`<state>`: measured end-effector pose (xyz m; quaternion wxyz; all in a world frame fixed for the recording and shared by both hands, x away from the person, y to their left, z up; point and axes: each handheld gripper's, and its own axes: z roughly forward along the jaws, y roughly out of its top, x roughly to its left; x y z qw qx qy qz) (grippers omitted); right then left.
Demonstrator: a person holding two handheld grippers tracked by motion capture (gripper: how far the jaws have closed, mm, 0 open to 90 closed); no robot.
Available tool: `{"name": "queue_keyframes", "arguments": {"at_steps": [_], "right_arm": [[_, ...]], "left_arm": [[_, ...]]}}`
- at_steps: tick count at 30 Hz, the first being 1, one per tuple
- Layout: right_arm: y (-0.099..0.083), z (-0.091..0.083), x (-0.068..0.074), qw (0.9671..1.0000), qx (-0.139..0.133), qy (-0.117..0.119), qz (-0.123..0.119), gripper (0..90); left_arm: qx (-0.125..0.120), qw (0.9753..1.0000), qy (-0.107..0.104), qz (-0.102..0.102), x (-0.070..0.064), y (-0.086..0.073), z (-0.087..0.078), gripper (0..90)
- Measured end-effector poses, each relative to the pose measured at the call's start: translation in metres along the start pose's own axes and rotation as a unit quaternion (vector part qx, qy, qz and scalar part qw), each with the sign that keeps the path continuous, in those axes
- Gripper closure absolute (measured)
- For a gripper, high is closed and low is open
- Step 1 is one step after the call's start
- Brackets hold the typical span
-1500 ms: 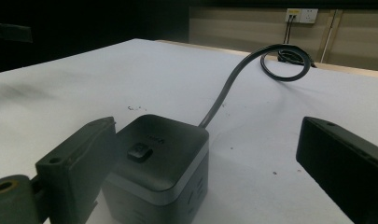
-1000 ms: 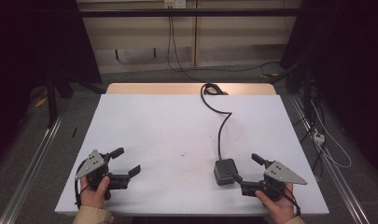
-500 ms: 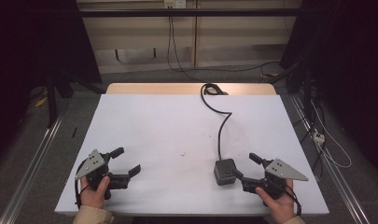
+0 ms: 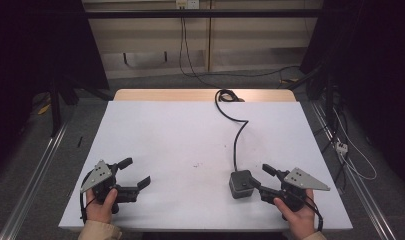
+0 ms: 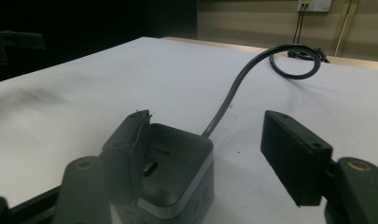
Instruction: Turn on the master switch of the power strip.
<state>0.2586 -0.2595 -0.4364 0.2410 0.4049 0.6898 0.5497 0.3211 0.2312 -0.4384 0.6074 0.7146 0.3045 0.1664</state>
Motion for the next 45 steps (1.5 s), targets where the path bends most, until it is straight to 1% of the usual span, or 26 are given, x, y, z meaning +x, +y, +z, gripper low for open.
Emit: {"name": "queue_keyframes", "arguments": {"at_steps": [1, 4, 5, 7, 8, 14, 16, 17, 21, 23, 26, 27, 30, 31, 40, 43, 45], "right_arm": [[0.0, 0.0, 0.0, 1.0, 0.001, 0.001, 0.002, 35.5], [0.0, 0.001, 0.0, 1.0, 0.004, 0.001, -0.003, 36.7], [0.0, 0.002, 0.0, 1.0, 0.006, 0.004, -0.005, 38.9], [0.001, 0.002, 0.0, 1.0, 0.006, 0.006, -0.002, 40.0], [0.001, 0.003, 0.001, 0.9999, 0.008, 0.01, -0.001, 43.5], [0.002, 0.005, 0.001, 0.9999, 0.01, 0.013, -0.003, 48.0], [0.002, 0.006, 0.001, 0.9997, 0.014, 0.017, -0.006, 51.5], [0.002, 0.006, 0.001, 0.9997, 0.014, 0.017, -0.006, 51.5], [0.003, 0.008, 0.002, 0.9994, 0.02, 0.027, -0.007, 57.8], [0.002, 0.009, 0.002, 0.9993, 0.023, 0.029, -0.008, 59.5], [0.002, 0.009, 0.002, 0.9992, 0.024, 0.033, -0.006, 61.4], [0.002, 0.01, 0.002, 0.9991, 0.025, 0.035, -0.004, 63.9], [0.002, 0.01, 0.002, 0.9989, 0.026, 0.038, -0.004, 65.8], [0.003, 0.011, 0.002, 0.9988, 0.026, 0.041, -0.002, 67.9], [0.002, 0.013, 0.003, 0.9983, 0.033, 0.048, -0.002, 72.5], [0.003, 0.013, 0.003, 0.998, 0.036, 0.053, -0.001, 75.0], [0.003, 0.013, 0.004, 0.9974, 0.039, 0.06, 0.001, 78.0]], "left_arm": [[0.0, 1.0, 0.0, 0.0, 0.0, 0.0, 0.0, 3.9], [0.0, 1.0, 0.0, 0.0, 0.0, 0.0, 0.0, 3.9], [0.0, 1.0, 0.0, 0.0, 0.0, 0.0, 0.0, 3.9], [0.0, 1.0, 0.0, 0.0, 0.0, 0.0, 0.0, 3.9], [0.0, 1.0, 0.0, 0.0, 0.0, 0.0, 0.0, 3.9], [0.0, 1.0, -0.002, 0.001, 0.0, 0.0, 0.001, 3.9], [-0.002, 1.0, -0.002, 0.001, 0.0, 0.0, 0.0, 3.9], [-0.002, 1.0, -0.002, 0.001, 0.0, 0.0, 0.0, 3.9], [-0.001, 1.0, 0.0, 0.001, 0.0, 0.0, 0.0, 3.9], [-0.001, 1.0, -0.001, 0.001, 0.0, 0.0, 0.0, 3.9], [-0.001, 1.0, -0.002, 0.001, 0.0, 0.0, 0.0, 3.9], [-0.001, 1.0, -0.002, 0.001, 0.0, 0.0, 0.0, 3.9], [-0.001, 1.0, -0.002, 0.001, 0.0, 0.0, 0.0, 3.9], [-0.001, 1.0, -0.002, 0.001, 0.0, 0.0, 0.0, 3.9], [-0.001, 1.0, -0.002, 0.002, 0.0, 0.0, 0.0, 3.9], [-0.001, 1.0, -0.002, 0.002, 0.0, 0.0, 0.0, 3.9], [-0.001, 1.0, -0.002, 0.002, 0.0, 0.0, 0.0, 3.9]]}}
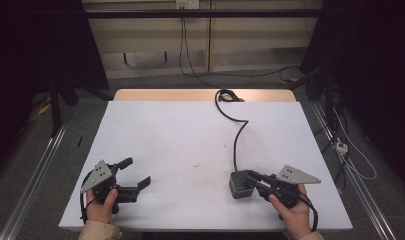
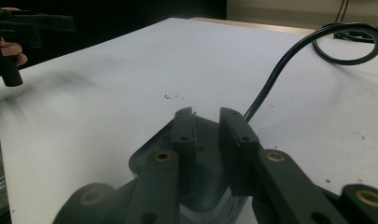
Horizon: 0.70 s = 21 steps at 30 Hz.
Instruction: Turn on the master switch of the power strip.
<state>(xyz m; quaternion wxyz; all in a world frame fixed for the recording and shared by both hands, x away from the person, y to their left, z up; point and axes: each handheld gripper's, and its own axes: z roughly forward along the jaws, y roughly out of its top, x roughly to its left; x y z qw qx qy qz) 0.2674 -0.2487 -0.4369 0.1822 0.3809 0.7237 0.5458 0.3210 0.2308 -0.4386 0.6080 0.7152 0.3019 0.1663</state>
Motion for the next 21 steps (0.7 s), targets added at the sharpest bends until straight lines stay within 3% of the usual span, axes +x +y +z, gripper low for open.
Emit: {"name": "queue_keyframes", "arguments": {"at_steps": [9, 21], "right_arm": [[0.0015, -0.0002, 0.0024, 0.9998, 0.007, 0.017, 0.001, 85.6], [0.0021, 0.0013, 0.0054, 0.9995, 0.014, 0.029, -0.003, 88.6]], "left_arm": [[0.001, 1.0, 0.001, 0.0, 0.0002, -0.0001, -0.0001, 3.9], [0.0, 1.0, 0.001, -0.001, 0.0002, 0.0, -0.0003, 3.9]]}}
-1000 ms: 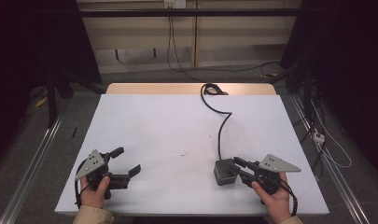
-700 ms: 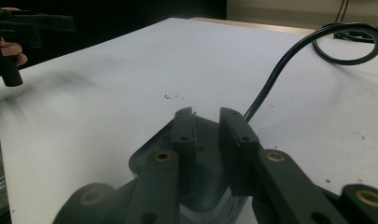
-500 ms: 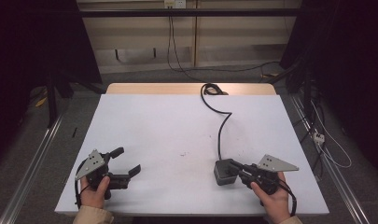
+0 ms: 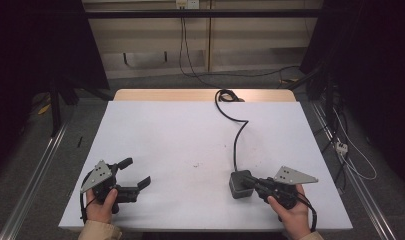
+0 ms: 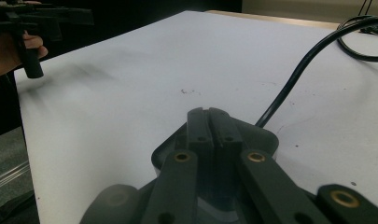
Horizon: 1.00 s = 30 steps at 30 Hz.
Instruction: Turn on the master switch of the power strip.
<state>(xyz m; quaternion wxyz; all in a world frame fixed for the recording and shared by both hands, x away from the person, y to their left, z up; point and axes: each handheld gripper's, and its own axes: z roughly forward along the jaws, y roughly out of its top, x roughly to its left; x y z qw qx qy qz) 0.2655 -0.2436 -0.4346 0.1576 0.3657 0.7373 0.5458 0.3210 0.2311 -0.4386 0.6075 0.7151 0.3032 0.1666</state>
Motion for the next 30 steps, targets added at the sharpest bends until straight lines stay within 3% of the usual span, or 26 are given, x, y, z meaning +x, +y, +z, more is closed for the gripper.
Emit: {"name": "queue_keyframes", "arguments": {"at_steps": [30], "right_arm": [[-0.0006, 0.0017, 0.0018, 0.9998, 0.014, 0.011, -0.012, 90.0]], "left_arm": [[-0.001, 1.0, 0.001, -0.002, 0.0, -0.0004, 0.0002, 3.9]]}}
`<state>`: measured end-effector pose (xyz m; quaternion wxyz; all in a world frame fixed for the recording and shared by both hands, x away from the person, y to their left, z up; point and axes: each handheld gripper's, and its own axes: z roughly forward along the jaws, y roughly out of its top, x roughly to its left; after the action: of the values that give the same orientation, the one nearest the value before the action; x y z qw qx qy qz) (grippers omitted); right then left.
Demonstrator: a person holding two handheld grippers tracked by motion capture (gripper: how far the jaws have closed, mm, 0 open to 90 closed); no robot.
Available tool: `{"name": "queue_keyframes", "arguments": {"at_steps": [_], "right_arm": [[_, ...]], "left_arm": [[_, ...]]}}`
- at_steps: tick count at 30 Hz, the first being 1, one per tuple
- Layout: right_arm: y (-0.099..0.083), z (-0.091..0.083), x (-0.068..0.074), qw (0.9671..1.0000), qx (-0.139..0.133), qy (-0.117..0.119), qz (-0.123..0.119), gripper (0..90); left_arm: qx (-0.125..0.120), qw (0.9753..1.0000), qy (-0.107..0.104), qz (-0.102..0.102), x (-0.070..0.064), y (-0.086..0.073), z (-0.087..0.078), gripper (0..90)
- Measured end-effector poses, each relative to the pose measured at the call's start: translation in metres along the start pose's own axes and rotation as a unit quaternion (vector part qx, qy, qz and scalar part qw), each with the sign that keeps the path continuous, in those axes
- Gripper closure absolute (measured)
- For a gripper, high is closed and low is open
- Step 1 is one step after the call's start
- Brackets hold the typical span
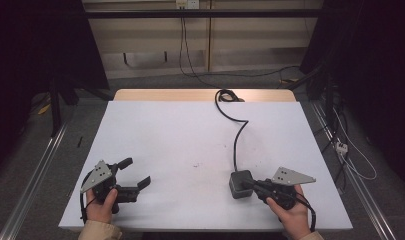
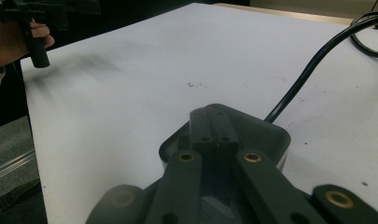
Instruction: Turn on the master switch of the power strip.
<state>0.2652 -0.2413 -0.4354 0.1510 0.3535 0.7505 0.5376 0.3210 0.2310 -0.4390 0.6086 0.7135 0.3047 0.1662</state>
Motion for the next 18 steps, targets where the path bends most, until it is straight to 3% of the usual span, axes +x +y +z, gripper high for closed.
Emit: {"name": "queue_keyframes", "arguments": {"at_steps": [7, 13, 18], "right_arm": [[-0.0011, 0.0018, 0.0015, 1.0, -0.001, 0.005, -0.001, 90.0], [-0.0001, 0.0047, 0.0065, 0.9996, 0.006, 0.007, -0.026, 90.0], [0.0002, 0.0021, 0.0038, 0.9998, 0.003, 0.008, -0.015, 90.0]], "left_arm": [[0.001, 1.0, 0.0, 0.0, -0.0001, -0.0001, 0.0002, 3.9], [0.0, 1.0, 0.0, 0.0, -0.0004, 0.0002, -0.0004, 3.9], [0.0, 1.0, 0.0, 0.001, 0.0, 0.0002, -0.0003, 3.9]]}}
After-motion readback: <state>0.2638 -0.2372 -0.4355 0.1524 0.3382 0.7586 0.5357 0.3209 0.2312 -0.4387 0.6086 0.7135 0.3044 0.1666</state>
